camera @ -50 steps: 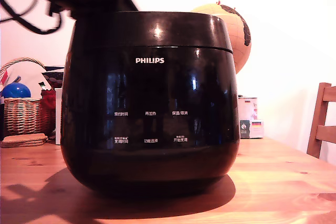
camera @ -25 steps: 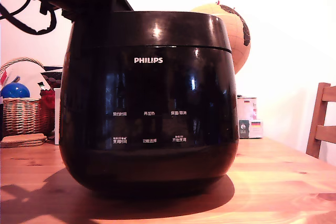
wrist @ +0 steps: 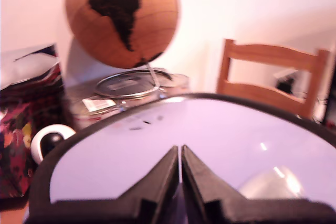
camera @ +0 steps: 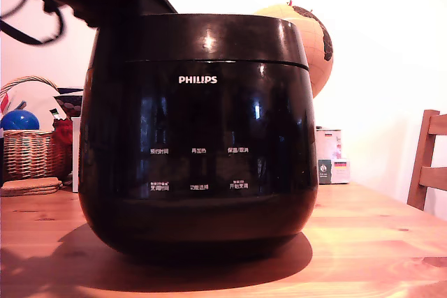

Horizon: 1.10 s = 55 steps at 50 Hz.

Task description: Close the rice cooker by pressing the lid down with medium force

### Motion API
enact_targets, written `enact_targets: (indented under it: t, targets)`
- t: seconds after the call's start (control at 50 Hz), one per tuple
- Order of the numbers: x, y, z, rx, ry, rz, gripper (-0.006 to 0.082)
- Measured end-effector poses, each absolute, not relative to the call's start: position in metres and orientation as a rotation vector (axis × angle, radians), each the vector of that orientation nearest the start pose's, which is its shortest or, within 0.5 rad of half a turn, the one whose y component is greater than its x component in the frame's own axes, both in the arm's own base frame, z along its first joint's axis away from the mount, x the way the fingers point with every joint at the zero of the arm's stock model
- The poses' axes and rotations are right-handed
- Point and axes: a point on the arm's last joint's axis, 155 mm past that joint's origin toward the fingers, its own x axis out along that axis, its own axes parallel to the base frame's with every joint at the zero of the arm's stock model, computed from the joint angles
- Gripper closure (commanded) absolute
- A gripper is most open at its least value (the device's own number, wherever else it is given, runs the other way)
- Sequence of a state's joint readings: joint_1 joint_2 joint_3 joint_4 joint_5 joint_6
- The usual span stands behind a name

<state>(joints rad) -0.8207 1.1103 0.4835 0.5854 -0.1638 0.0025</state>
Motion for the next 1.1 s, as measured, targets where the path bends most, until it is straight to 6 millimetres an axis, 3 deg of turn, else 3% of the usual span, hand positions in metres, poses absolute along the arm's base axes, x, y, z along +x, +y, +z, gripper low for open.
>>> enact_targets:
  t: [0.46, 0.62, 1.1]
  targets:
    - [0.271, -0.248, 0.266, 0.077, -0.063, -0.656, 0.0789]
    - [0.273, -0.232, 0.271, 0.121, -0.073, -0.609, 0.0789]
    - [0.29, -0.131, 0.292, 0.142, -0.076, -0.34, 0.0789]
